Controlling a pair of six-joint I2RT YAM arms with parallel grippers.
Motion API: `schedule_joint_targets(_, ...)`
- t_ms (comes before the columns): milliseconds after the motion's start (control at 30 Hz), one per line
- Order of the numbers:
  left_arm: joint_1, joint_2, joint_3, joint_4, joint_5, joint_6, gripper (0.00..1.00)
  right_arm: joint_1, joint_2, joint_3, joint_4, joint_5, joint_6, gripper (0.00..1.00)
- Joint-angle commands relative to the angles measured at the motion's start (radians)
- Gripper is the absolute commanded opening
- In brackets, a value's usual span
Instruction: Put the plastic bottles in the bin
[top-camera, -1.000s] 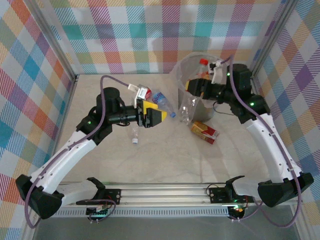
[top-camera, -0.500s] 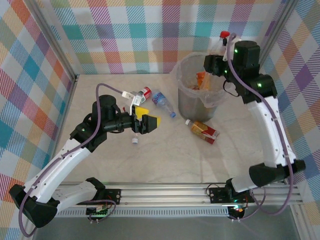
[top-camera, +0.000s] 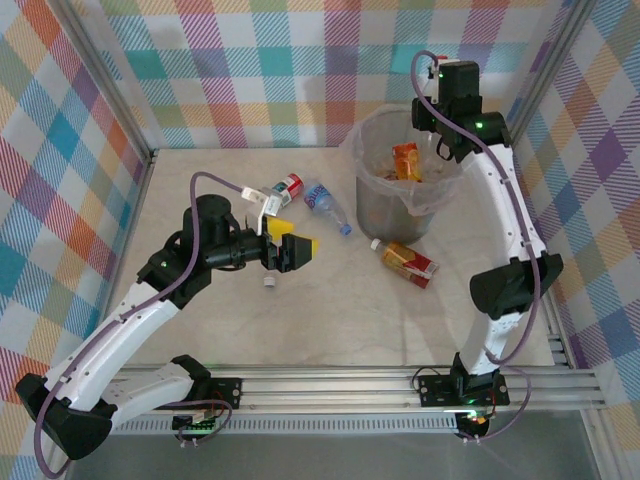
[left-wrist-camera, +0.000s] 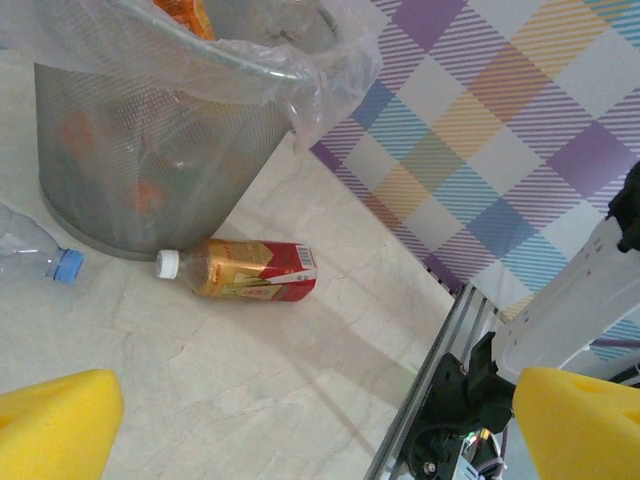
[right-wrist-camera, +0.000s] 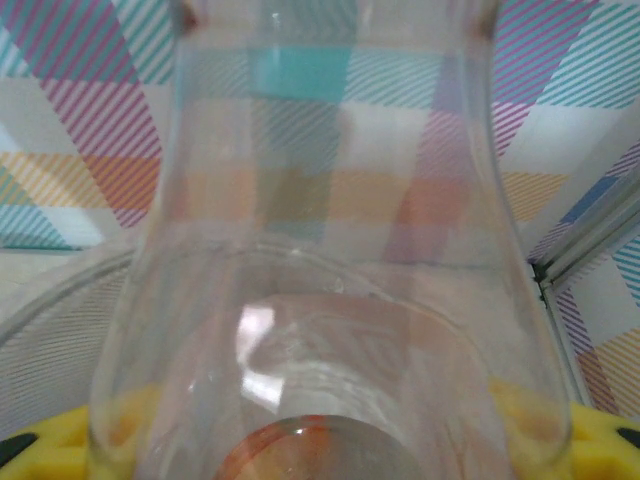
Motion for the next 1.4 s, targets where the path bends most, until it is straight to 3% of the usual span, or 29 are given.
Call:
schedule_joint_targets(0,-0.02,-0.017,-0.026,-0.011,-0.015,0.012,1.0,-0.005,0.045,0.056,-0.039,0.037,-0.045,0.56)
schedule_joint_targets(267,-0.027,-0.009,-0.026,-0.008,-0.017,0.018,1.0,-0.011,0.154,0.108,-0.179,0.045,-0.055,0.57)
schedule_joint_targets(567,-0.035,-0.006,-0.025,-0.022,-0.016,0.022,1.0,-0.012,0.117,-0.066,-0.15,0.026,-0.015,0.58)
schedule_joint_targets(733,-0.037,-0.001,-0.021,-0.025,-0.017,0.025,1.0,-0.013,0.089,-0.102,-0.144,0.028,-0.002,0.68)
schedule_joint_targets(933,-0.046,0.006,-0.019,-0.035,-0.04,0.03,1.0,-0.013,0.04,-0.07,-0.158,0.011,0.004,0.78)
schedule_joint_targets(1133,-0.048,0.012,-0.014,-0.066,-0.092,0.042,1.0,-0.013,-0.036,-0.033,-0.185,-0.052,0.021,0.81)
schedule_joint_targets(1367,-0.049,0.014,-0.042,-0.05,-0.078,0.059,1.0,-0.013,-0.227,-0.19,-0.148,-0.192,0.053,0.83)
